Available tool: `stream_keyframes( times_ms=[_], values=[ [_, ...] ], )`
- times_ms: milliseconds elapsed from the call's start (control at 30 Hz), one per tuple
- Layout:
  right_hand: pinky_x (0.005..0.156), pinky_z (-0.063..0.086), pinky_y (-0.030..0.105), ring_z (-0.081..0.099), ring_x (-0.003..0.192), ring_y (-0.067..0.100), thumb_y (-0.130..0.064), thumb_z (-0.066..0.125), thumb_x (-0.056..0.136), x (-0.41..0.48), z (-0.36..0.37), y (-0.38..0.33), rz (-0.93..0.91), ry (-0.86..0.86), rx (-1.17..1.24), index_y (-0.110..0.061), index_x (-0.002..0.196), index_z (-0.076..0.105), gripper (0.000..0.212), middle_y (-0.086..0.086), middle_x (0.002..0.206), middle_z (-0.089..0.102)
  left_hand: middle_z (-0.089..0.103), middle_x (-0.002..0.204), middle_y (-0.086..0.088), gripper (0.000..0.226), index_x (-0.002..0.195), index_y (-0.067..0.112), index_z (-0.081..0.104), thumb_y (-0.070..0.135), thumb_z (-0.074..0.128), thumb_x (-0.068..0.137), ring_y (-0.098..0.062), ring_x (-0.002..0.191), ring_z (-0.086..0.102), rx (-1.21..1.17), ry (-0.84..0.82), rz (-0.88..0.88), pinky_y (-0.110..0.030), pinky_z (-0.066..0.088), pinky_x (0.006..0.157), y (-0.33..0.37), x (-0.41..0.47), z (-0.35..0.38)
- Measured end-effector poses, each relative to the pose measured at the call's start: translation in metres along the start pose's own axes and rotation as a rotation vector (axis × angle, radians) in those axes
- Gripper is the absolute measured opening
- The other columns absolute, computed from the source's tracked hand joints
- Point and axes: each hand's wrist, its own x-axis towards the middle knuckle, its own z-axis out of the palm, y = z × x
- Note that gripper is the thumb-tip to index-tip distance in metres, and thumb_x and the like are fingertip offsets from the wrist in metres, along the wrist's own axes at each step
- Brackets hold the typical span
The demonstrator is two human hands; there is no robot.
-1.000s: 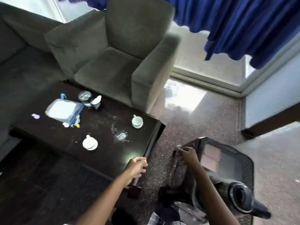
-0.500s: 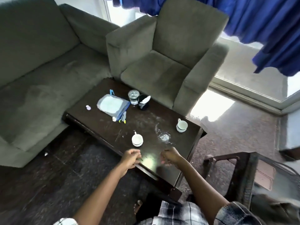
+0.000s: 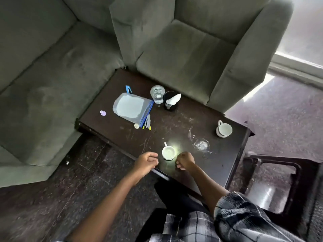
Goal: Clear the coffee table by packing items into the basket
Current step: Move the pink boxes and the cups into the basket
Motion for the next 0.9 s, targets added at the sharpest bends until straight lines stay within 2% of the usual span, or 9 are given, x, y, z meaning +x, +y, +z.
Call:
stream_keyframes(
  times_ms=[67,167,267,367,500,600,700,800,900],
  values=[
    [0.041,0.048,0.026,0.063,0.064,0.025,-0.005,0.049,0.079,0.022,0.013,-0.006,-0.028,0.001,-0.078,-0.014,0.078,0.05,0.009,0.015,0.081,0.061,0.061,0.08,0.006,0.029,0.118,0.002,0.057,0.001,0.052,0.089,-0.006,0.067,0.054,0.046,-0.011,0.023,0.001,0.038,0.045,0.005,0.017,-0.011],
    [0.049,0.045,0.028,0.054,0.08,0.024,-0.015,0.049,0.082,0.056,0.031,-0.002,-0.047,-0.04,-0.138,-0.014,0.109,0.05,0.027,0.013,0.102,0.059,0.06,0.077,0.007,0.026,0.115,0.002,0.058,0.0,0.052,0.089,-0.007,0.066,0.054,0.089,-0.008,0.03,-0.002,0.042,0.051,0.011,0.042,-0.024],
    [0.07,0.05,0.039,0.059,0.097,0.031,-0.017,0.047,0.086,0.051,0.035,-0.012,-0.042,-0.022,-0.212,-0.012,0.125,0.048,0.04,0.018,0.122,0.058,0.062,0.078,0.004,0.028,0.114,0.0,0.06,0.0,0.055,0.087,-0.009,0.072,0.057,0.126,-0.003,0.05,-0.027,0.051,0.079,0.007,0.061,-0.033],
    [0.091,0.045,0.039,0.053,0.117,0.034,-0.014,0.042,0.089,0.053,0.038,-0.011,-0.025,0.019,-0.314,-0.019,0.133,0.044,0.044,0.013,0.131,0.054,0.064,0.083,0.002,0.025,0.111,0.008,0.062,0.003,0.056,0.087,-0.005,0.07,0.057,0.168,-0.013,0.05,-0.022,0.047,0.071,0.0,0.068,-0.037],
    [0.084,0.05,0.038,0.059,0.107,0.035,-0.007,0.043,0.085,0.06,0.042,-0.005,-0.034,0.055,-0.248,-0.017,0.13,0.048,0.046,0.016,0.123,0.059,0.065,0.087,0.0,0.025,0.11,0.009,0.063,0.002,0.055,0.087,-0.007,0.073,0.058,0.218,-0.048,0.03,-0.022,0.049,0.079,-0.016,0.073,-0.035],
    [0.067,0.056,0.036,0.068,0.072,0.028,-0.006,0.044,0.079,0.059,0.038,-0.01,-0.033,0.076,-0.159,-0.01,0.118,0.057,0.041,0.015,0.099,0.068,0.063,0.096,0.001,0.035,0.117,0.01,0.06,0.0,0.056,0.084,-0.007,0.074,0.057,0.343,-0.088,0.033,-0.007,0.042,0.065,-0.019,0.074,-0.038],
    [0.053,0.051,0.028,0.057,0.038,0.009,-0.009,0.048,0.078,0.047,0.029,-0.03,-0.116,0.115,-0.111,-0.01,0.108,0.063,0.034,0.007,0.066,0.064,0.064,0.11,0.0,0.047,0.128,0.017,0.052,0.006,0.061,0.083,-0.016,0.085,0.061,0.453,-0.124,0.088,-0.025,0.049,0.08,-0.008,0.076,-0.039],
    [0.061,0.058,0.035,0.065,0.047,0.018,-0.012,0.05,0.075,0.028,0.015,-0.055,-0.223,0.162,-0.028,-0.017,0.102,0.066,0.031,0.004,0.059,0.066,0.065,0.102,0.002,0.05,0.136,0.018,0.044,0.03,0.057,0.089,-0.021,0.096,0.064,0.504,-0.05,0.152,-0.034,0.048,0.089,0.02,0.079,-0.035],
    [0.065,0.058,0.039,0.069,0.064,0.025,-0.023,0.05,0.069,0.007,0.001,-0.073,-0.33,0.213,0.009,-0.019,0.103,0.066,0.038,0.007,0.072,0.071,0.064,0.082,0.001,0.05,0.137,0.017,0.041,0.041,0.046,0.093,-0.024,0.073,0.066,0.378,-0.004,0.144,-0.038,0.054,0.08,0.05,0.082,-0.024]
  ],
)
